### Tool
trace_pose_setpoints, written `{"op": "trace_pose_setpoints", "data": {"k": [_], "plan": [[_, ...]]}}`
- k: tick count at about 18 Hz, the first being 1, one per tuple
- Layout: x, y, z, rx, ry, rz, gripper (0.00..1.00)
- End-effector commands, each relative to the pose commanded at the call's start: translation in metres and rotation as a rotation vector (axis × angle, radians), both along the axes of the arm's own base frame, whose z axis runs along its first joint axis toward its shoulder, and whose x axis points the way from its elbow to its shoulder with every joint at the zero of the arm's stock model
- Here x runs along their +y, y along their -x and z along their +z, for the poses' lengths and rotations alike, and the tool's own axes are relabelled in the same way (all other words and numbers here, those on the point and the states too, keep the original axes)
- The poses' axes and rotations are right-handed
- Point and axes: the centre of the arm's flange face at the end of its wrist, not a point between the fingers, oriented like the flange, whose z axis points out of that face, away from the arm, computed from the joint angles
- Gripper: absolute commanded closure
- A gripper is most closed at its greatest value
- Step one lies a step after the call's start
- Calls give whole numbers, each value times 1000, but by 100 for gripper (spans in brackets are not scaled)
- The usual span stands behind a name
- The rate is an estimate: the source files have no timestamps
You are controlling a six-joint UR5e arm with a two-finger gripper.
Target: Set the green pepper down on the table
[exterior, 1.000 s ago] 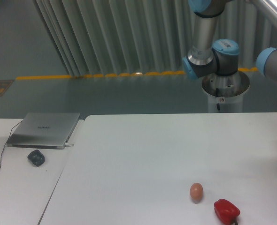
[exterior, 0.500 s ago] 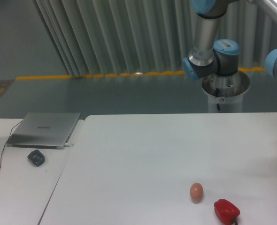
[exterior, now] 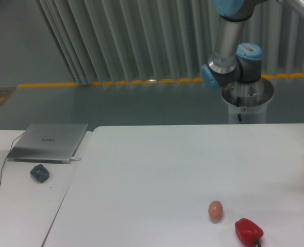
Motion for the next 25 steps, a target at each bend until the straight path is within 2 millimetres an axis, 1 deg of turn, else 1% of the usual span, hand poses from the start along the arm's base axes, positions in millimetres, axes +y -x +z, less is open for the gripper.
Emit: {"op": "trace_pose_setpoints", "data": {"k": [11, 15, 19, 20, 25], "plan": [[2, 3, -4, 6, -11, 7, 0], [-1, 3, -9, -4, -5, 5, 0], [-17, 9, -18, -25, -12, 29, 0], [-17, 8, -22, -35, -14, 30, 0], [-24, 11, -25, -45, -30, 42, 0]]}}
